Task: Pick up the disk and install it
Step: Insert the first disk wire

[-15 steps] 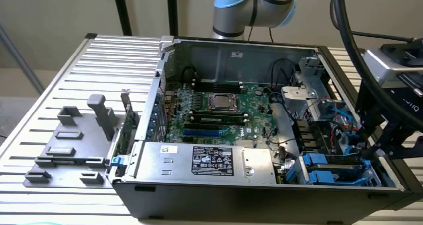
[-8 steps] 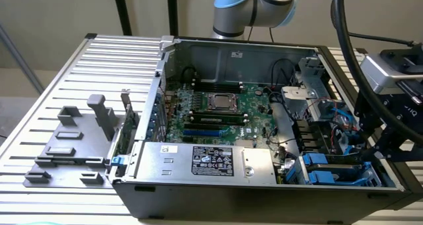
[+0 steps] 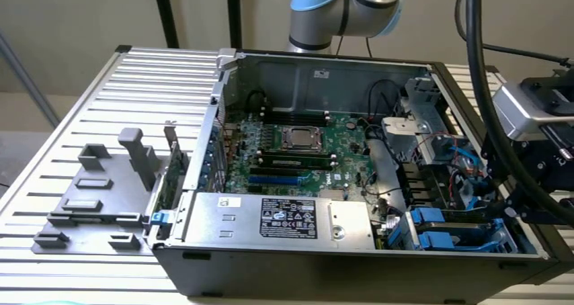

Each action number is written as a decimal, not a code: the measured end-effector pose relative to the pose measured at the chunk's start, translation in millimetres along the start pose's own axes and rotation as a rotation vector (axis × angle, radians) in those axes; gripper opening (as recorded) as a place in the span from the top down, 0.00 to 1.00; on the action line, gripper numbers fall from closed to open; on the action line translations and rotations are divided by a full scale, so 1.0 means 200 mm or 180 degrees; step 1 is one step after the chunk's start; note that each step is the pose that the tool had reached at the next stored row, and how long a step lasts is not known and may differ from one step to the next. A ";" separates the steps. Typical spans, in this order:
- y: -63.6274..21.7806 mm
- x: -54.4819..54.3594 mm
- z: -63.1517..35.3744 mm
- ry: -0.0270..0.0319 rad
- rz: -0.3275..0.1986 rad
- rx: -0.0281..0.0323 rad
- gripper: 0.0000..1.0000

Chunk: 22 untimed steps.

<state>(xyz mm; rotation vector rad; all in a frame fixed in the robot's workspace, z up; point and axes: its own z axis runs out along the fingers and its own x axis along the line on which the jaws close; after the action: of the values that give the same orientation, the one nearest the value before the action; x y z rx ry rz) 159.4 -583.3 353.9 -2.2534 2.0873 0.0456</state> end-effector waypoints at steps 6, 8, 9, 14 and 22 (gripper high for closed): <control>-0.012 0.02 0.005 -0.0042 -0.0005 -0.0001 0.60; -0.012 0.03 0.002 -0.0043 -0.0014 -0.0002 0.60; -0.012 0.03 -0.002 -0.0043 -0.0019 -0.0002 0.60; -0.012 0.04 -0.028 -0.0044 -0.0045 -0.0004 0.60; -0.008 0.07 0.008 -0.0088 -0.0128 -0.0007 0.60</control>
<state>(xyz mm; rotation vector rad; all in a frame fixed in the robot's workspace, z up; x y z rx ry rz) 162.2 -597.3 351.5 -2.2817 2.0289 0.0763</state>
